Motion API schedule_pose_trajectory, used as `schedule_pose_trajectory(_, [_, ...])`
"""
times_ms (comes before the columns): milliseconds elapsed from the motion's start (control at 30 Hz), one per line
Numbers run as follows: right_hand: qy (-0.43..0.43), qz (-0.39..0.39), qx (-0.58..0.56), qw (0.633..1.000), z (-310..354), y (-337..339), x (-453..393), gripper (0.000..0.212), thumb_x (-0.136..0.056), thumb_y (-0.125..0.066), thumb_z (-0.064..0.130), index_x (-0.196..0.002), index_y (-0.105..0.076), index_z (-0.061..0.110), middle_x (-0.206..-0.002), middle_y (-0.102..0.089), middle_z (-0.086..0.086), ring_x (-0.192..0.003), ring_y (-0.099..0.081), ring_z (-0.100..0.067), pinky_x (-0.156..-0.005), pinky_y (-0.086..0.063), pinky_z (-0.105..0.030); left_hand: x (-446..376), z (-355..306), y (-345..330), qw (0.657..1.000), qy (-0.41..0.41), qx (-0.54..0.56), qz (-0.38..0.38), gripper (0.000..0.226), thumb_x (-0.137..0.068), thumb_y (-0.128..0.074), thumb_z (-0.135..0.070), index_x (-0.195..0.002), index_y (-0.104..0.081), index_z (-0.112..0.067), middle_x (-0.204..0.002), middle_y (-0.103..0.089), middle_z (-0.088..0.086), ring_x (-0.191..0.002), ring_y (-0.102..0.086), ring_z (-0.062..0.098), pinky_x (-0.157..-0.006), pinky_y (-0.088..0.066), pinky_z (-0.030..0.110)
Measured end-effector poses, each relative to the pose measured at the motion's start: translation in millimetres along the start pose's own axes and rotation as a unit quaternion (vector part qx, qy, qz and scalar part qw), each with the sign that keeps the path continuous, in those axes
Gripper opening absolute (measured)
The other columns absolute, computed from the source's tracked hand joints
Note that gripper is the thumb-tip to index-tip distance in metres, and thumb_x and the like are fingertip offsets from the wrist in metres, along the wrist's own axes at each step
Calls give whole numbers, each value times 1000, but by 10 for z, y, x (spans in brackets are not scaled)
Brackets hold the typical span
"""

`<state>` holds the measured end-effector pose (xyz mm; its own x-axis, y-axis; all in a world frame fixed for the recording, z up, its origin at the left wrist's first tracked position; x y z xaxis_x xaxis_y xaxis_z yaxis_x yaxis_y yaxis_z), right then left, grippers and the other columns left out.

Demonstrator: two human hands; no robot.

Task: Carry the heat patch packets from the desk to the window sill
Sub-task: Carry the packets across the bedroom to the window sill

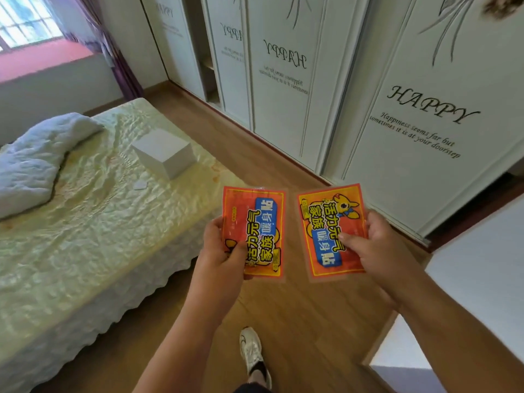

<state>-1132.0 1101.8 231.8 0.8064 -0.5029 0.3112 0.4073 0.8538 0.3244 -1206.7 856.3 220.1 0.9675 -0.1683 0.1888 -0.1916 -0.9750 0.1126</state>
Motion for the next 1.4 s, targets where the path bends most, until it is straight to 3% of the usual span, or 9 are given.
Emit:
schedule_pose_trajectory(100, [-3, -24, 3, 1000, 238, -130, -417, 14, -101, -67, 23, -107, -58, 33, -109, -76, 9, -91, -77, -14, -85, -64, -46, -616, -140, 51, 1000, -11, 4, 12, 38, -102, -54, -4, -120, -53, -38, -94, -77, -9, -80, -76, 12, -66, -60, 41])
schedule_pose_trajectory(200, [-4, -44, 3, 999, 501, -268, -789, 14, -102, -66, 25, -109, -58, 33, -110, -74, 9, -89, -76, -11, -78, -63, -38, -1158, -360, 110, 999, -30, 0, 29, 37, -102, -52, -2, -117, -52, -37, -90, -76, -18, -74, -74, 1, -60, -59, 25])
schedule_pose_trajectory(333, [0, -64, -19, 998, 716, -494, -1231, 17, -101, -67, 25, -114, -58, 32, -113, -75, 7, -92, -77, -14, -85, -64, -47, -1825, -538, 178, 998, -28, -6, 48, 46, -101, -53, -6, -107, -53, -51, -96, -77, -13, -88, -77, 13, -81, -63, 52])
schedule_pose_trajectory(567, [-18, -59, -50, 997, 915, -741, -1904, 22, -101, -67, 23, -118, -59, 35, -119, -75, 5, -99, -78, -19, -88, -63, -53, -2536, -646, 243, 999, -29, -11, 33, 42, -100, -54, -5, -107, -55, -46, -97, -76, -14, -94, -74, 13, -76, -59, 31])
schedule_pose_trajectory(733, [-10, -44, -62, 997, 1059, -822, -2517, 19, -100, -68, 21, -113, -60, 33, -115, -76, 6, -96, -78, -17, -88, -63, -52, -3007, -647, 155, 999, -11, -40, 20, 42, -100, -55, -7, -105, -55, -49, -97, -74, -19, -94, -73, 9, -87, -60, 45])
schedule_pose_trajectory(933, [-2, -1, -93, 996, 1300, -807, -3448, 22, -101, -67, 17, -117, -61, 30, -113, -78, 4, -96, -79, -22, -89, -63, -54, -3625, -810, -125, 1000, 0, -29, -5, 43, -101, -53, -4, -111, -53, -46, -96, -76, -13, -82, -76, 10, -62, -62, 34])
schedule_pose_trajectory(1033, [5, 28, -101, 994, 1475, -708, -4006, 25, -100, -68, 20, -121, -60, 31, -120, -76, 2, -99, -78, -25, -87, -63, -55, -3969, -969, -304, 999, -7, -42, -29, 42, -101, -53, -5, -111, -53, -46, -101, -76, -4, -82, -77, 16, -65, -59, 42])
schedule_pose_trajectory(1233, [32, 67, -88, 993, 1782, -459, -5029, 25, -99, -70, 23, -115, -59, 38, -118, -76, 5, -100, -78, -26, -86, -63, -56, -4691, -1230, -709, 997, -6, -17, -72, 35, -103, -51, -3, -122, -52, -31, -100, -77, -4, -81, -77, 13, -54, -56, 24])
schedule_pose_trajectory(1400, [33, 87, -69, 993, 1918, -398, -5625, 23, -97, -71, 27, -110, -61, 42, -115, -78, 6, -97, -79, -24, -87, -63, -56, -5070, -1214, -1035, 997, 19, -20, -70, 36, -103, -52, -2, -120, -52, -34, -100, -78, -4, -82, -78, 16, -58, -57, 28])
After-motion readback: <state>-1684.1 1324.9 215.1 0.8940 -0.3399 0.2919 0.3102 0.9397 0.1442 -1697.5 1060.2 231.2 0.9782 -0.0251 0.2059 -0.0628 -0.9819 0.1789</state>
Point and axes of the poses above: each hand's wrist, its own x-axis away from the middle knuckle, its own y-axis out of the back of the hand, z = x × y, the point moved 2 cm from there along -x, towards the middle knuckle
